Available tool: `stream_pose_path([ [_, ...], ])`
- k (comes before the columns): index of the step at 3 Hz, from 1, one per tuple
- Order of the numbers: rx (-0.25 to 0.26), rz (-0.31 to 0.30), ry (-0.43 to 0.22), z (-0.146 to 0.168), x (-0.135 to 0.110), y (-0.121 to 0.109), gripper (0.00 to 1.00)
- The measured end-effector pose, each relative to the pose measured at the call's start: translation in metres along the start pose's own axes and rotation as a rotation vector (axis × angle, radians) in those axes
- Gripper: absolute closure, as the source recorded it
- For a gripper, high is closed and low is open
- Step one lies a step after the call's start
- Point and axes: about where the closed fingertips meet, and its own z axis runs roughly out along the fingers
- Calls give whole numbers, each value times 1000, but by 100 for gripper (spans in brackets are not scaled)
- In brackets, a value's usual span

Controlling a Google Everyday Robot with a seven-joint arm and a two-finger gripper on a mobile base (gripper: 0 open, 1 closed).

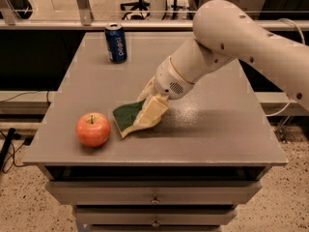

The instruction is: Move sponge near apple

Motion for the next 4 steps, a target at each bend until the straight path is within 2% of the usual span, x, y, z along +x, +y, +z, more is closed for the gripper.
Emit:
stream_pose_path([
  [1,-4,7,-4,2,-1,-2,14],
  [2,-16,11,-6,3,-9,-1,0],
  [3,28,31,-14,-16,-7,-11,0],
  [4,113,39,-61,-60,-1,-25,0],
])
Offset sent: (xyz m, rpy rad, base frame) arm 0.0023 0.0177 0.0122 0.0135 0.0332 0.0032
